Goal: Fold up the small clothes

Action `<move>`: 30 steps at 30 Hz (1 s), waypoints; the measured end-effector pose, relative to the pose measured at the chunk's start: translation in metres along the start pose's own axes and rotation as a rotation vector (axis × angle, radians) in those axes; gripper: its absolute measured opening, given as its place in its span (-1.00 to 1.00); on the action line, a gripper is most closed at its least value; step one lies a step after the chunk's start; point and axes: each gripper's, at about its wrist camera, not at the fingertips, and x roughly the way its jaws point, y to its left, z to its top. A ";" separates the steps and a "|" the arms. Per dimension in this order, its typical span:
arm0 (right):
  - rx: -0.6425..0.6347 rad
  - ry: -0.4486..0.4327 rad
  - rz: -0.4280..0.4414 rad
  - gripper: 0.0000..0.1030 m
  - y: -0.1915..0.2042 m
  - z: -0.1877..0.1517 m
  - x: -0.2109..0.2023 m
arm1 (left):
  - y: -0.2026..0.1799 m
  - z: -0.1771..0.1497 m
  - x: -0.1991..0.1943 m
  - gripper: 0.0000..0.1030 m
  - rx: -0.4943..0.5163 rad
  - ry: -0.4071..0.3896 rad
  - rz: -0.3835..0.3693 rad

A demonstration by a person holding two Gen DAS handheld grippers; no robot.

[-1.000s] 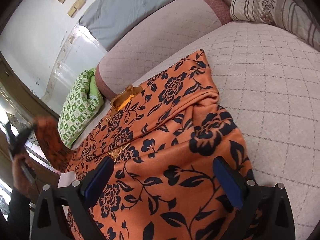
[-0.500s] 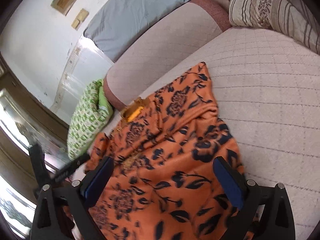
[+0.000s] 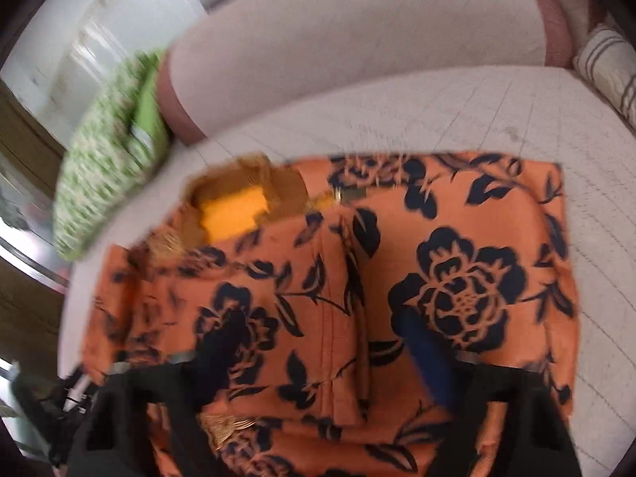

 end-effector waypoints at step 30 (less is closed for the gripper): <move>-0.008 -0.068 -0.087 0.12 -0.016 0.016 -0.010 | -0.015 0.048 0.013 -0.10 0.044 0.074 0.134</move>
